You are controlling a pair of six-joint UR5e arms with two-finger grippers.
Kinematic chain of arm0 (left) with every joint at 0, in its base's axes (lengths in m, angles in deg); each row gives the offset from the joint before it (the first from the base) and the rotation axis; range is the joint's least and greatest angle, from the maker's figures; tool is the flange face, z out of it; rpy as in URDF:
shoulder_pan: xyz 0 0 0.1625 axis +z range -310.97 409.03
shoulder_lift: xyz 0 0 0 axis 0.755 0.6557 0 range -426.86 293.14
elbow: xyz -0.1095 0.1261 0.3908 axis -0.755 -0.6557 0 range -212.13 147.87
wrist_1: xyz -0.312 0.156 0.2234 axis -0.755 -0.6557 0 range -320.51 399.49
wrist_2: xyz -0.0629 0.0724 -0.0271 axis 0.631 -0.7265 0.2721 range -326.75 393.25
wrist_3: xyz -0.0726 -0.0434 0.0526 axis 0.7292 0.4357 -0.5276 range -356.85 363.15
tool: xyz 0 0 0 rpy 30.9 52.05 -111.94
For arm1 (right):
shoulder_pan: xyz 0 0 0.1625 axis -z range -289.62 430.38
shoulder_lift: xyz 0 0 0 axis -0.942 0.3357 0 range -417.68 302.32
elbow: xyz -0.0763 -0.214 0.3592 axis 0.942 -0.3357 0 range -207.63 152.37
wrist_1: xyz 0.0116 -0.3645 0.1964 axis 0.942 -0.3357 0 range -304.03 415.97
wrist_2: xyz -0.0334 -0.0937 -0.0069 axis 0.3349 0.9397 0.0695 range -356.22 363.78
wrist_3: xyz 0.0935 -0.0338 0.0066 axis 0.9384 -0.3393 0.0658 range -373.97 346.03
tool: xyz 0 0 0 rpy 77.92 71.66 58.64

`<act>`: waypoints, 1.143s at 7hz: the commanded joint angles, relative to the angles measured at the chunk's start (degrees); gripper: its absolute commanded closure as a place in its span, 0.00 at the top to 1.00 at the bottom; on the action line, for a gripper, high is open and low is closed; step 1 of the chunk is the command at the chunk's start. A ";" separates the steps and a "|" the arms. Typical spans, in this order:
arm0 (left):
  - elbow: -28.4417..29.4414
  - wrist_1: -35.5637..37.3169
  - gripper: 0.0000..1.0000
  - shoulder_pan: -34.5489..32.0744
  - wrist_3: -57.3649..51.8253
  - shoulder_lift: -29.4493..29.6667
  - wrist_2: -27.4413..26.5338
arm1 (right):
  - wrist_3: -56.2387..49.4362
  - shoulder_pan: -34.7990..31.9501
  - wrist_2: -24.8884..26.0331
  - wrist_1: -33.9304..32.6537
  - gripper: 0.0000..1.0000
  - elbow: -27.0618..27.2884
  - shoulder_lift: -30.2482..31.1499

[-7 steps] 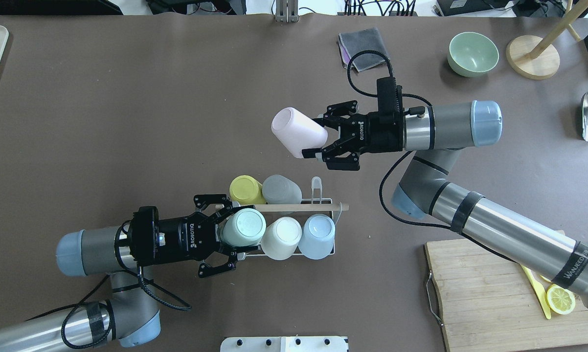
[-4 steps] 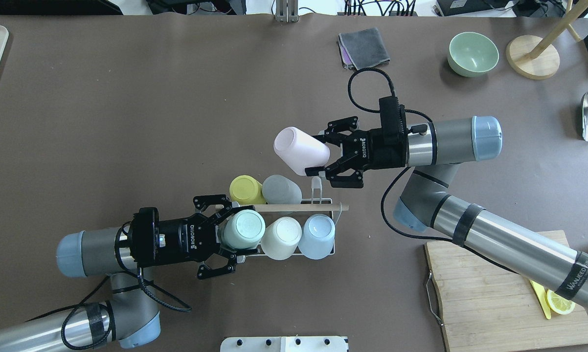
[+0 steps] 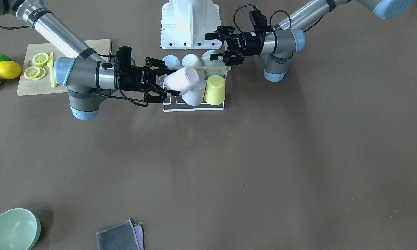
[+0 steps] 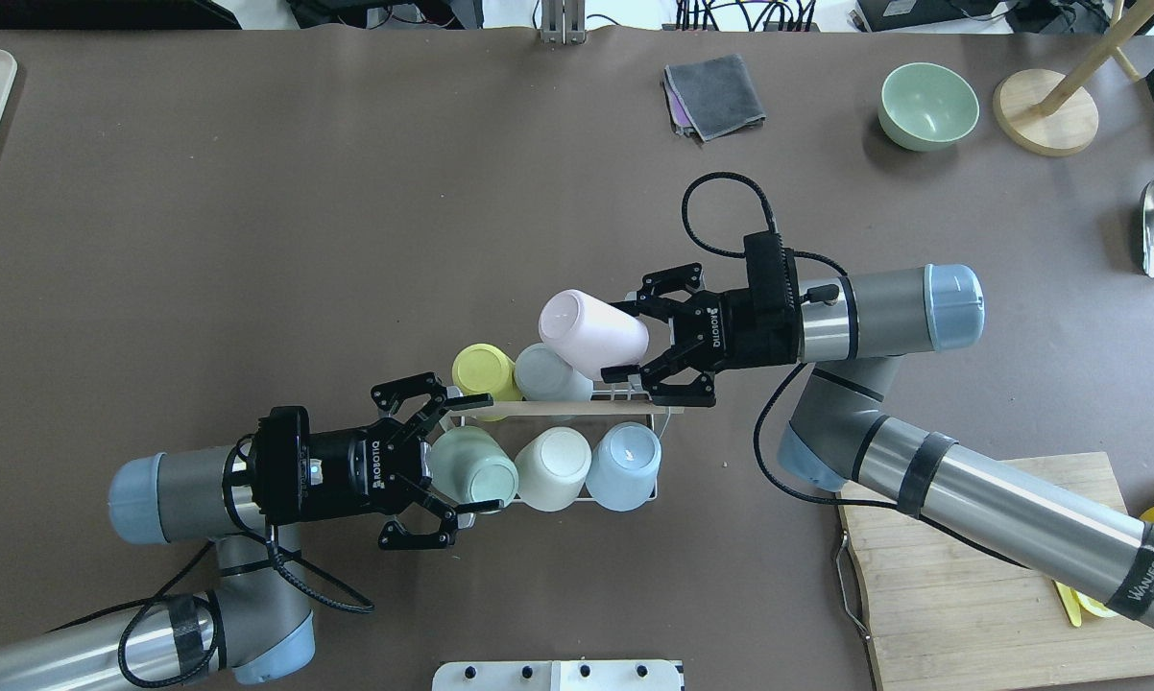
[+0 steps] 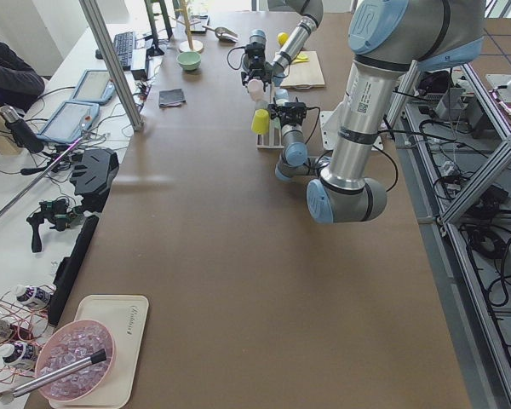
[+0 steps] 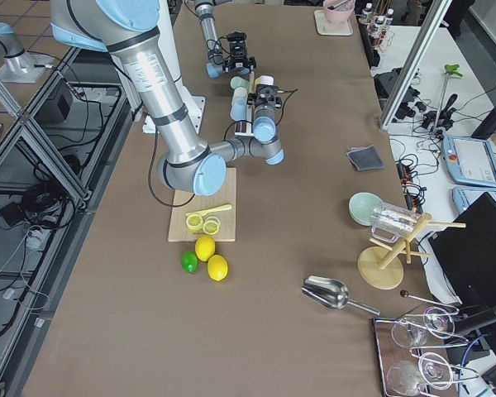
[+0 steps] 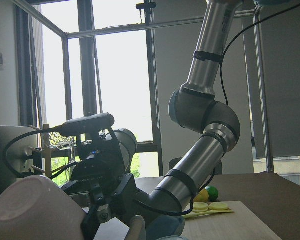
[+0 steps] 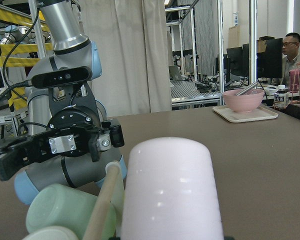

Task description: Place cup on cup holder

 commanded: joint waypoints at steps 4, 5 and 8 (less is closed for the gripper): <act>-12.61 10.76 0.99 -4.32 2.80 -7.50 0.42 | 0.05 0.12 0.12 -0.33 0.37 1.65 2.19; -16.56 15.06 0.99 -5.21 2.80 -10.48 0.42 | 0.23 -0.06 0.12 -0.33 0.39 1.65 2.27; -29.86 33.08 0.99 -9.85 2.71 -19.29 0.42 | 0.49 -0.32 0.12 -0.42 0.81 1.65 2.62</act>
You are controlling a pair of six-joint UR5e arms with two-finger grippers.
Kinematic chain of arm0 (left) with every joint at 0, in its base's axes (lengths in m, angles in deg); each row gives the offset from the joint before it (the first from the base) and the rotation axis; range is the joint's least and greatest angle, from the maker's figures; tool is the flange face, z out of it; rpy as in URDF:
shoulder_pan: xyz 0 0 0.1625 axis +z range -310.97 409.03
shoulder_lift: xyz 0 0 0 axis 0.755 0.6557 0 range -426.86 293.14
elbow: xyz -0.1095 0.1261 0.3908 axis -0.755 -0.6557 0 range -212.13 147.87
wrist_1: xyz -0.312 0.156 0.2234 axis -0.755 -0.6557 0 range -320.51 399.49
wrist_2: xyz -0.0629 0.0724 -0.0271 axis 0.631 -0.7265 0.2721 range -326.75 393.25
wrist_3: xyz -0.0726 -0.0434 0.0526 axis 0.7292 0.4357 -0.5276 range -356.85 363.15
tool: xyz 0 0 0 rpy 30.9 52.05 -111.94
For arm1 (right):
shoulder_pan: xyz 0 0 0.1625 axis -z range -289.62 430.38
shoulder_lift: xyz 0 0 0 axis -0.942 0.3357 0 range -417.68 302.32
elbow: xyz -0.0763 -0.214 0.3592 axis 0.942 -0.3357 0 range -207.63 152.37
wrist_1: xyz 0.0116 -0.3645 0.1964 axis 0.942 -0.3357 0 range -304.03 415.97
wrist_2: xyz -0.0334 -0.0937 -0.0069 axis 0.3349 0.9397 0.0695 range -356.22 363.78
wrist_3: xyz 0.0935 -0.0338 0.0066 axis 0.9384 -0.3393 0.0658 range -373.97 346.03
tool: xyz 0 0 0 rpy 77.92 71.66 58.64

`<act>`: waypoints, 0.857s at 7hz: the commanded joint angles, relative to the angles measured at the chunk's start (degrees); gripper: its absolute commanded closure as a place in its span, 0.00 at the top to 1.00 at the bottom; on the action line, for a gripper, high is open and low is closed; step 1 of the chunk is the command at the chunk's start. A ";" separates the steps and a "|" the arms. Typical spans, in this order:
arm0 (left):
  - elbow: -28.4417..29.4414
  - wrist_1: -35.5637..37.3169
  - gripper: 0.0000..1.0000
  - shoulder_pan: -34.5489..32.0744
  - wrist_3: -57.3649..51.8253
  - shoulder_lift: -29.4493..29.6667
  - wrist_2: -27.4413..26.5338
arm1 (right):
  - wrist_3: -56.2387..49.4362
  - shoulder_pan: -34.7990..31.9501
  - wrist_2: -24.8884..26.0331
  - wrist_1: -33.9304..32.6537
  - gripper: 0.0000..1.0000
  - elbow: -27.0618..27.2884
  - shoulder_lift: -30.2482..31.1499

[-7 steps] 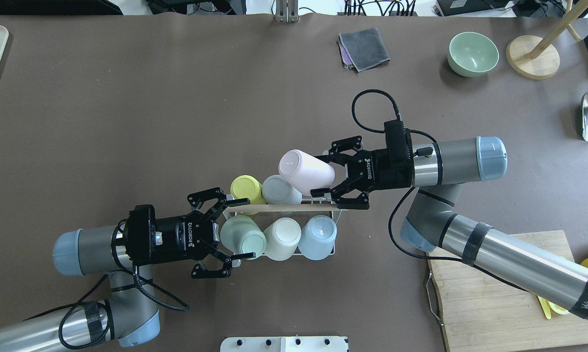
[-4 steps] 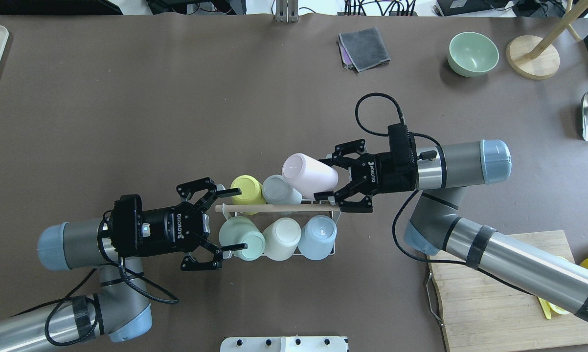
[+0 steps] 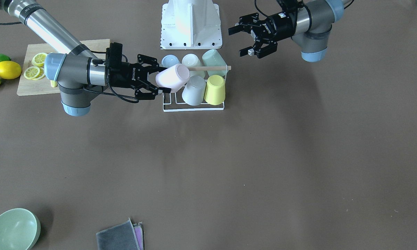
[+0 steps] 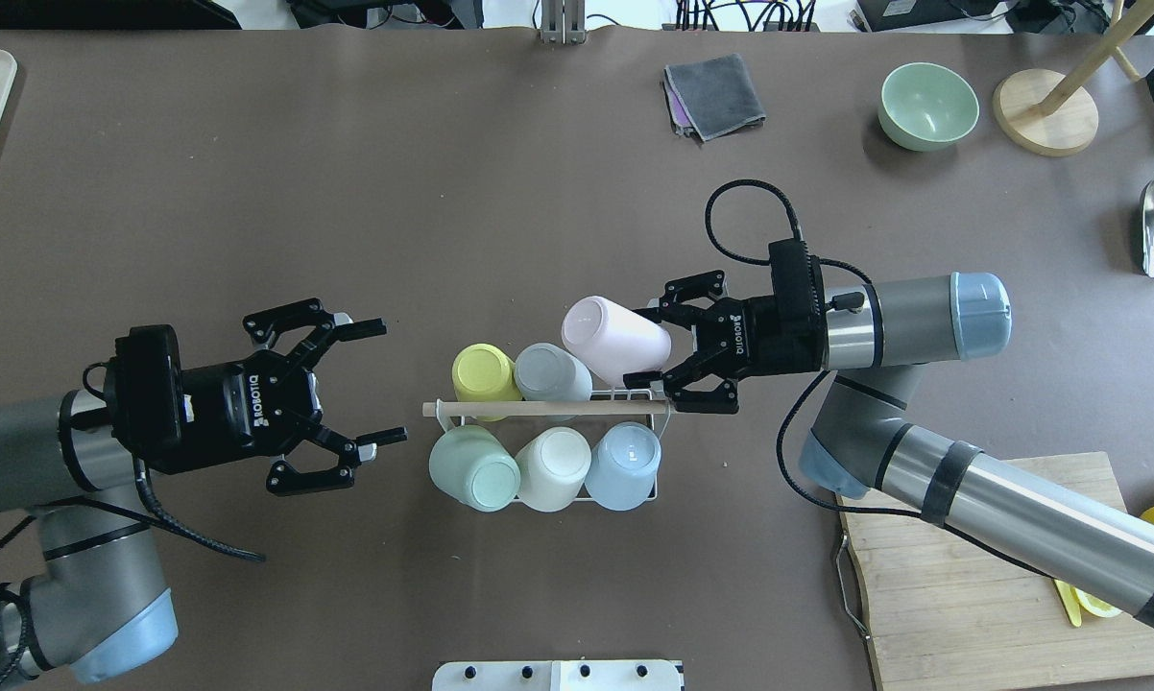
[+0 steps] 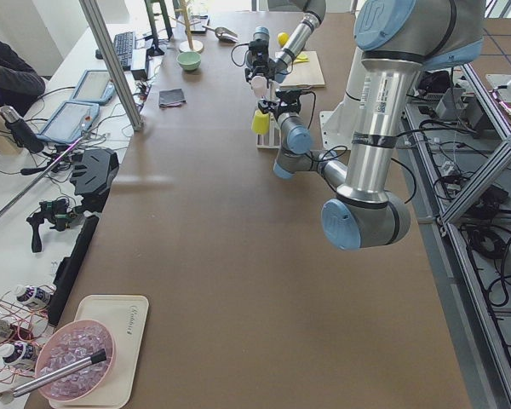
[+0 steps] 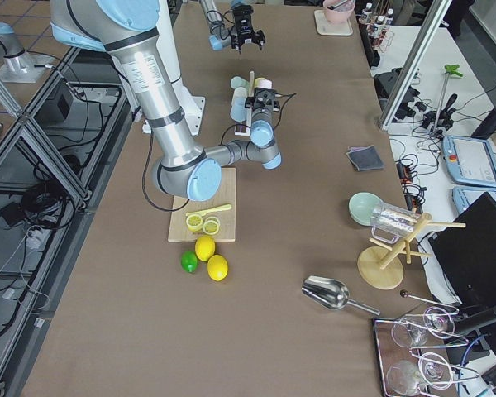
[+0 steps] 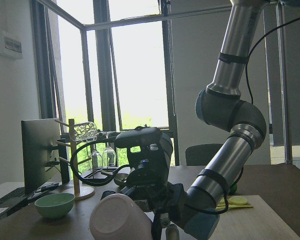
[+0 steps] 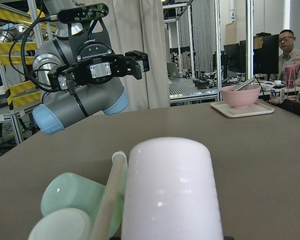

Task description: Place cup on cup holder

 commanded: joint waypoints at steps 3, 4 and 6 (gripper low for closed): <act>-8.07 20.35 0.99 -10.01 -0.18 -6.59 5.27 | 0.06 -0.62 -0.09 0.06 1.00 0.53 0.86; -8.71 24.67 0.99 -14.22 -0.18 -7.48 10.71 | 0.06 -0.97 0.00 0.06 1.00 0.53 0.87; -8.89 27.51 0.99 -16.37 -0.44 -11.07 12.34 | 1.62 -4.29 -1.48 -0.29 1.00 4.02 4.01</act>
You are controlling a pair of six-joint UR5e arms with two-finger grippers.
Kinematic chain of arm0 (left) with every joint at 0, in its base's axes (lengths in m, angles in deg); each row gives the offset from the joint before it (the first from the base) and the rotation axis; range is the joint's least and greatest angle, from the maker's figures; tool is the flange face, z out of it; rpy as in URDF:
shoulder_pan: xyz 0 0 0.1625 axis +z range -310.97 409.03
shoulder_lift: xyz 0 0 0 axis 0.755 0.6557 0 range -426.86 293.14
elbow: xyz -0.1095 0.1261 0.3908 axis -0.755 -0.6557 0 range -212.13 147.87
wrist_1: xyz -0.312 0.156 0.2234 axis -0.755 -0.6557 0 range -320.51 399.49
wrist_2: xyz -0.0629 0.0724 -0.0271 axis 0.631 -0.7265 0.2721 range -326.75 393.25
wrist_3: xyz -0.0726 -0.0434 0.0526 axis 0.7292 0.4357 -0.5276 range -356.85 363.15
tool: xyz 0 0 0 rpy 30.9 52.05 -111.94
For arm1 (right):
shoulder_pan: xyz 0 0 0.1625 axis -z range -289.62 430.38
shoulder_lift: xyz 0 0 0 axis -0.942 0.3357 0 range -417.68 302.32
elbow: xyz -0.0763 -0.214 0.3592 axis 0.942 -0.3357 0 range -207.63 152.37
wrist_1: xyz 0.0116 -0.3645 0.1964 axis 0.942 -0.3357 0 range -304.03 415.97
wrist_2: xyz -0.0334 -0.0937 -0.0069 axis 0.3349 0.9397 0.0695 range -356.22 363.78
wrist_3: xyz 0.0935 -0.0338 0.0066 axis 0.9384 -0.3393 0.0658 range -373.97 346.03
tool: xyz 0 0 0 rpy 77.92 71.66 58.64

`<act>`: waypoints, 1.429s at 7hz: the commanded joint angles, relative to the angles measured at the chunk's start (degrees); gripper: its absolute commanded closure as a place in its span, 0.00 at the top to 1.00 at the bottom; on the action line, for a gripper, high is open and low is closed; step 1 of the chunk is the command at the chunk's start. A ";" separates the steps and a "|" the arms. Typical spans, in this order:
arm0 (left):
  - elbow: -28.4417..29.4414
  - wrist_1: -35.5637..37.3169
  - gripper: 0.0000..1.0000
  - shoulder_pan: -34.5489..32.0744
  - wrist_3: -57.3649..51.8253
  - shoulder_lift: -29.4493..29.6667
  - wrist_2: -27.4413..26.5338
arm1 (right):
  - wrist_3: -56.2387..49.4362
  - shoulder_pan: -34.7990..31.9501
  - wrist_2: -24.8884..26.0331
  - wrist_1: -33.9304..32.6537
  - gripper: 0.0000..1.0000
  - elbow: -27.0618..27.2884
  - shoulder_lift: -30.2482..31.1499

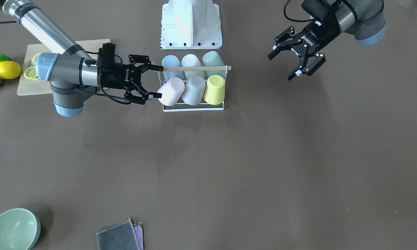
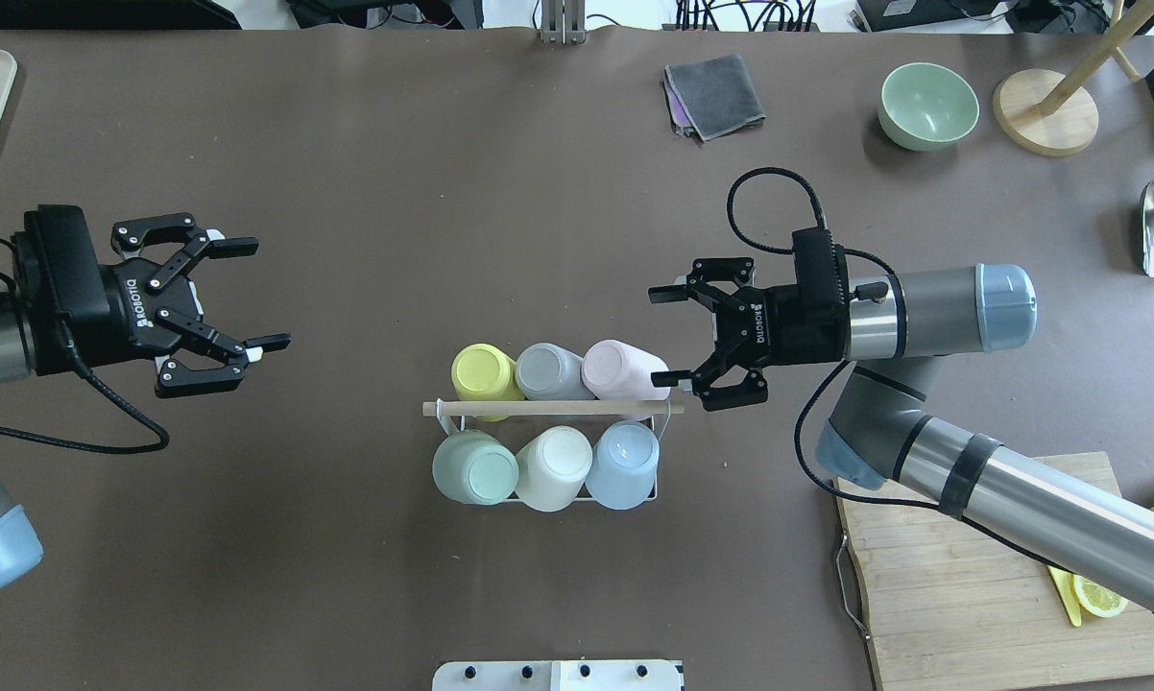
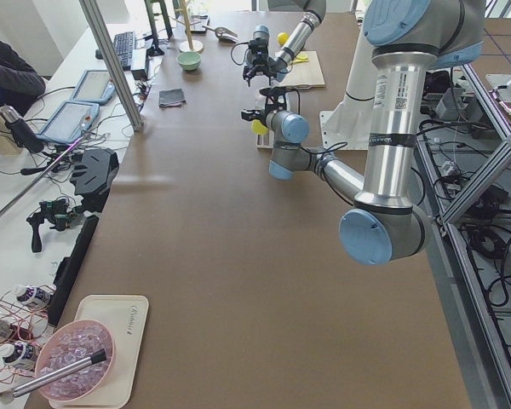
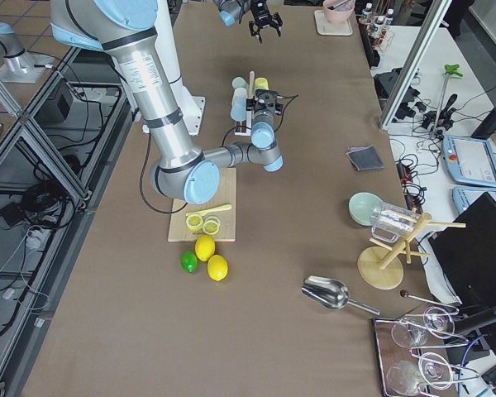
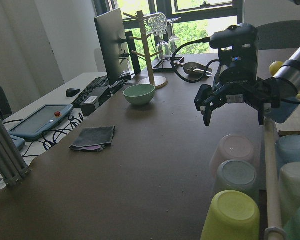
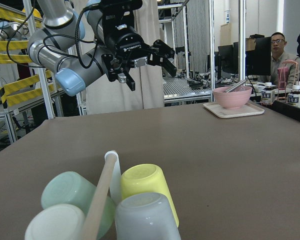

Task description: Place cup on cup holder

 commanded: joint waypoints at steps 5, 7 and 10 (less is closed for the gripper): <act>-5.30 51.46 0.99 -11.80 -0.51 -9.93 17.66 | 1.09 -23.86 -26.30 -33.68 1.00 2.52 8.91; -6.81 65.24 0.99 -15.93 -0.51 -9.40 17.97 | 0.65 -30.65 -28.11 -54.94 1.00 3.65 13.29; -5.24 78.11 0.99 -27.43 -0.42 -10.01 20.93 | 0.39 -37.08 -16.84 -92.30 1.00 10.76 16.57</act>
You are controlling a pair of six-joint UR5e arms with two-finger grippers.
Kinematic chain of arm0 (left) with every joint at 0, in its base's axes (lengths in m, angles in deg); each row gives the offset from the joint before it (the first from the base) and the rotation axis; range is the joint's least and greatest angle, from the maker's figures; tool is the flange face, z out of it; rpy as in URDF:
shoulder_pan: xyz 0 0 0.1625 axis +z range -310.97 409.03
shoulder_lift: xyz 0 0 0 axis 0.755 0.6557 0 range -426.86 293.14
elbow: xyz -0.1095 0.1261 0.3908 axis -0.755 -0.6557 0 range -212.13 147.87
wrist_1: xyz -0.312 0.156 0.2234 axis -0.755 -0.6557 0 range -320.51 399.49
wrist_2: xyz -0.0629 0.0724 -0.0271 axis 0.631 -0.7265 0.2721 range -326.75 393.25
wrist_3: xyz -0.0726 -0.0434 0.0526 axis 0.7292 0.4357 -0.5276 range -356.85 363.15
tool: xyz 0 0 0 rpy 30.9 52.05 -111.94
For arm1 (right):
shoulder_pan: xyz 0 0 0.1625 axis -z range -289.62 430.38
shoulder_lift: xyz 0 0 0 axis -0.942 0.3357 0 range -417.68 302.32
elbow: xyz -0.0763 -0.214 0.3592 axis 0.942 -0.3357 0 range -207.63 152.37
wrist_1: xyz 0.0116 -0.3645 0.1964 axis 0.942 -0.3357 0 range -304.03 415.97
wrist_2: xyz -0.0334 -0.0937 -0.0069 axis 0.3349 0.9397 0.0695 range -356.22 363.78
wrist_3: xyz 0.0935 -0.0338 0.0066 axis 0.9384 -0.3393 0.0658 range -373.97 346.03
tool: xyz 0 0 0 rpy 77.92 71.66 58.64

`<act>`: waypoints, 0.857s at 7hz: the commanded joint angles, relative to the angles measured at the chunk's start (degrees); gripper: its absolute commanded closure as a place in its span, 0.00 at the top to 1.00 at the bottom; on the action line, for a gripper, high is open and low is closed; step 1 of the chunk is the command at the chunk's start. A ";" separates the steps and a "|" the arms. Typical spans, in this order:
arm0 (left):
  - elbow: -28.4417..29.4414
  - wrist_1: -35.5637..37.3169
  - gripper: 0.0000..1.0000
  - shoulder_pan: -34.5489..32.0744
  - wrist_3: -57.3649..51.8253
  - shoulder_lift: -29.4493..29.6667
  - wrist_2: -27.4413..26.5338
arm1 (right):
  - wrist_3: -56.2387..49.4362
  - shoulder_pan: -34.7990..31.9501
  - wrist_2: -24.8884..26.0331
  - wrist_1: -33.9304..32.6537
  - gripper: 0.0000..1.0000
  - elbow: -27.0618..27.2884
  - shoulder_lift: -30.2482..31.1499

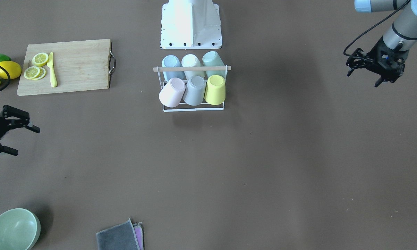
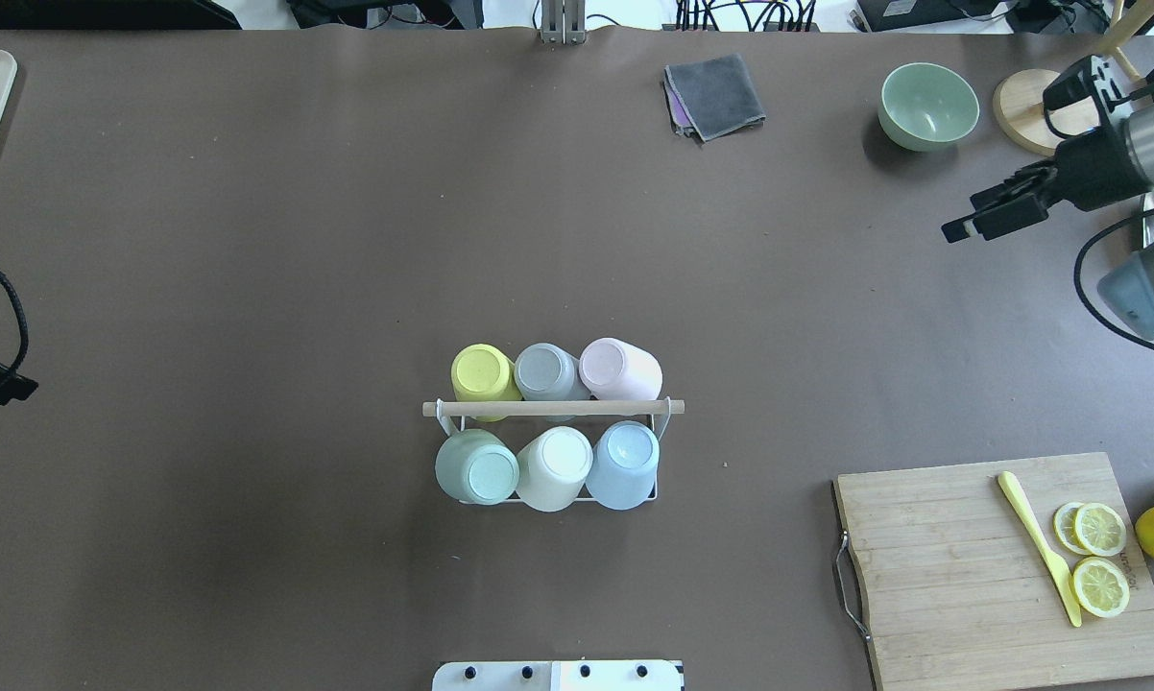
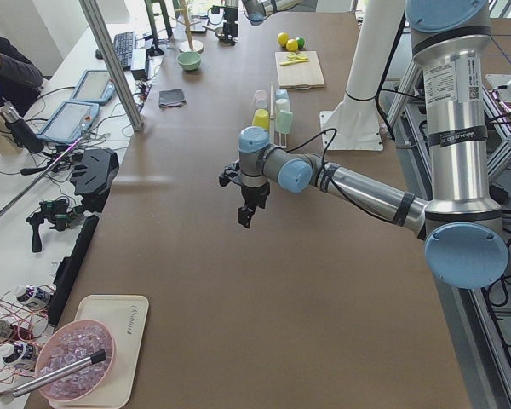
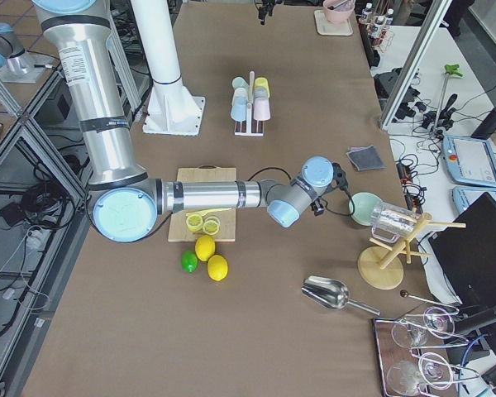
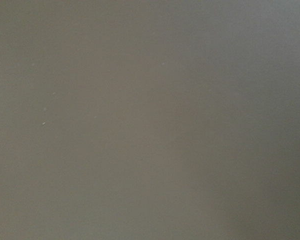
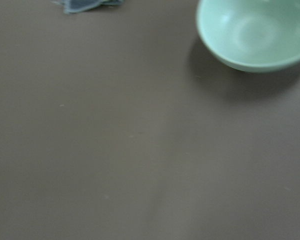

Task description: Place cup on cup holder

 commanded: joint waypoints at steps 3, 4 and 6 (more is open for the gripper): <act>9.58 3.96 0.99 -24.01 -1.45 0.29 18.56 | -0.42 -8.81 11.25 -38.99 1.00 7.39 0.21; 11.77 4.39 0.99 -26.92 -6.33 0.29 18.48 | -0.51 -9.96 11.71 -45.46 1.00 9.66 0.03; 14.07 4.57 0.99 -30.80 -5.94 -0.32 17.26 | -9.85 -14.34 14.26 -48.85 1.00 9.34 0.21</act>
